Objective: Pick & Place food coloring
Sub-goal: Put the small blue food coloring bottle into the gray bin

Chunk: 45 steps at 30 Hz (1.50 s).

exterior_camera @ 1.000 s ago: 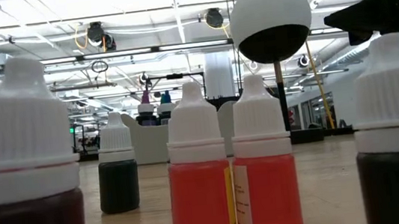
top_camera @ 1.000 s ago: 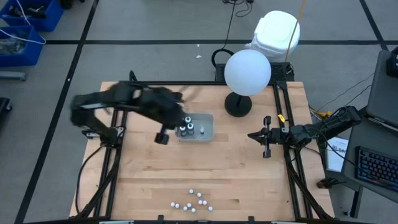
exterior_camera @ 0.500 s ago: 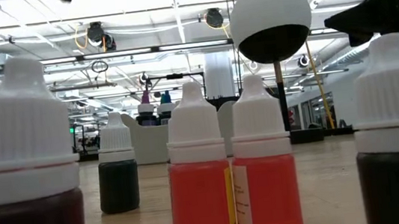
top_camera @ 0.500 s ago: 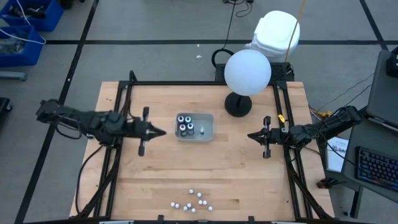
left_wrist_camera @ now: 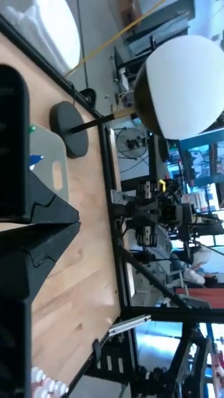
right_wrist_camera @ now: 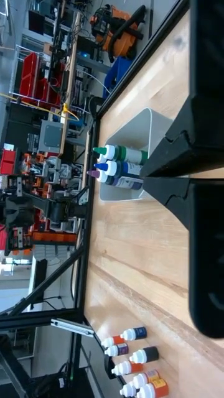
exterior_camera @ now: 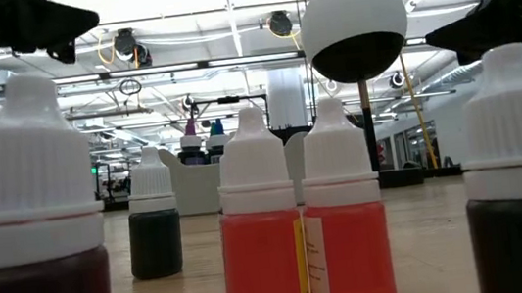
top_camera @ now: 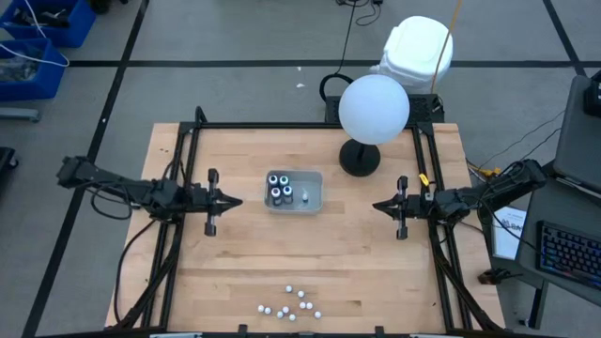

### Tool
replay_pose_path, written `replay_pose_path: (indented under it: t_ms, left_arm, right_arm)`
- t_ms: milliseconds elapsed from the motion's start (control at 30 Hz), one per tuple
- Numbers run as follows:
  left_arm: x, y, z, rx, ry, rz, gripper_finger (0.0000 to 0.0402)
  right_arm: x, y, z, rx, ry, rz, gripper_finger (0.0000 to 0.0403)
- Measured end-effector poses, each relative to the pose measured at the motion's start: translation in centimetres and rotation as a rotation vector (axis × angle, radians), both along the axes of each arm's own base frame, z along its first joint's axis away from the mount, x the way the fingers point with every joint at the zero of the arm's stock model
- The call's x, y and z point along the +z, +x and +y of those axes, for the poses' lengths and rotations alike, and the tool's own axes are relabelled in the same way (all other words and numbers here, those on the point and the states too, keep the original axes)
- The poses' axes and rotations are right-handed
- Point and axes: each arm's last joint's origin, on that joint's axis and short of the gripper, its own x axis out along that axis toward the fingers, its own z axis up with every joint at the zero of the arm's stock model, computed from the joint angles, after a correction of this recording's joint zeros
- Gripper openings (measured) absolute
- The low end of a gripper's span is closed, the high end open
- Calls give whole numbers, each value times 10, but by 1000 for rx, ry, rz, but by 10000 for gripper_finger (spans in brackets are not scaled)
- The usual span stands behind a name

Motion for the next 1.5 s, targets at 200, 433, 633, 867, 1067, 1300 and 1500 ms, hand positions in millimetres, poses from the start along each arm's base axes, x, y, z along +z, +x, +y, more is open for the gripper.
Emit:
replay_pose_path:
  t_ms: [200,433,633,867,1067,1300,1500]
  left_arm:
    - [-19,-1,0,-11,17,31,12]
    - [-17,-1,0,-12,-22,-14,9]
    - [-17,-1,0,-11,-7,-17,38]
    - [-15,-1,0,-19,-1,-31,46]
    - [-14,-1,0,-19,-4,-39,46]
    - [-14,-1,0,-20,-15,-41,47]
    - [-16,-1,0,-20,-9,-22,47]
  right_arm:
    - [0,0,0,-7,24,-2,0]
    - [-4,1,0,-1,34,32,0]
    - [2,5,1,-29,50,-24,0]
    - [29,22,9,-19,2,-2,0]
    - [65,56,22,-11,-15,40,0]
    - [88,125,49,7,-29,147,0]
    - [98,194,82,45,-9,371,0]
